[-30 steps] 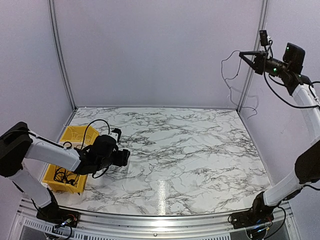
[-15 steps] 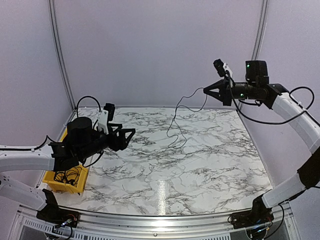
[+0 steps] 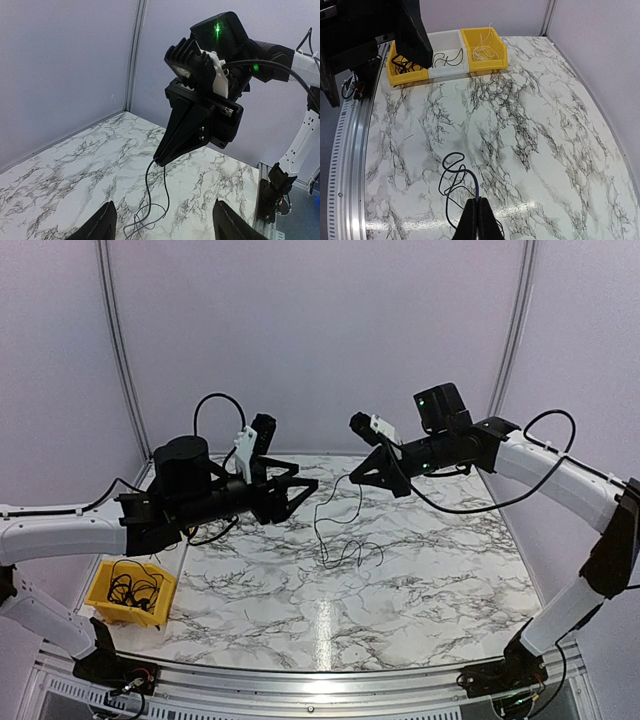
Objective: Untangle the cables
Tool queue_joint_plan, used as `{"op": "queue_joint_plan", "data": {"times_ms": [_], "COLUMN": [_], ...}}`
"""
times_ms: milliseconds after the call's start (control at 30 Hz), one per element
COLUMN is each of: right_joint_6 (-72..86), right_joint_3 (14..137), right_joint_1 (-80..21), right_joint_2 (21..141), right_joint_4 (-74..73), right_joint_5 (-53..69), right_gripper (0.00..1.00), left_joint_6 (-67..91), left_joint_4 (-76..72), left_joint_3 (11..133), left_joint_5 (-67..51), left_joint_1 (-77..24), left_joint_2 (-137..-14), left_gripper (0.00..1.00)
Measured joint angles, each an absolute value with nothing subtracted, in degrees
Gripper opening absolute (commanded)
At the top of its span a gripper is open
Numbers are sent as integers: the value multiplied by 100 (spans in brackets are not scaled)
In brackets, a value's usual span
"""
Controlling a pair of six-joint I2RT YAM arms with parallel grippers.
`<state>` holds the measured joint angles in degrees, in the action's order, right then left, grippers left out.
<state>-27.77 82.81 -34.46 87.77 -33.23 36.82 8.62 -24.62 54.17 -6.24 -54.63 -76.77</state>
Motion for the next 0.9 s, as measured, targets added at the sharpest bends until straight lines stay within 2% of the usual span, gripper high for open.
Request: {"op": "queue_joint_plan", "data": {"times_ms": [400, 567, 633, 667, 800, 900], "right_joint_6": [-2851, -2856, -2860, -2860, -2864, -2862], "right_joint_3": [8628, 8766, 8792, 8794, 8794, 8794], "right_joint_1": [-3719, -3822, -3876, -3894, -3905, -3907], "right_joint_2": [8875, 8875, 8875, 8875, 8875, 8875], "right_joint_4": [-3551, -3629, -3688, -3712, -3763, -3767], "right_joint_5": [3605, 3653, 3684, 3699, 3704, 3697], "right_gripper": [0, 0, 0, 0, 0, 0], "left_joint_6": [698, 738, 727, 709, 622, 591], "left_joint_4": [-1927, -1791, -1750, -1745, -1752, -1747], "left_joint_3": [5837, 5848, 5902, 5951, 6128, 6167], "left_joint_5": [-784, -578, -469, -397, -266, -178], "left_joint_1": [-5579, -5579, -5579, -5579, -5577, -5579], "left_joint_2": [-8506, -8683, -8731, -8759, -8840, -8858], "left_gripper": [66, 55, 47, 40, 3, 0]}}
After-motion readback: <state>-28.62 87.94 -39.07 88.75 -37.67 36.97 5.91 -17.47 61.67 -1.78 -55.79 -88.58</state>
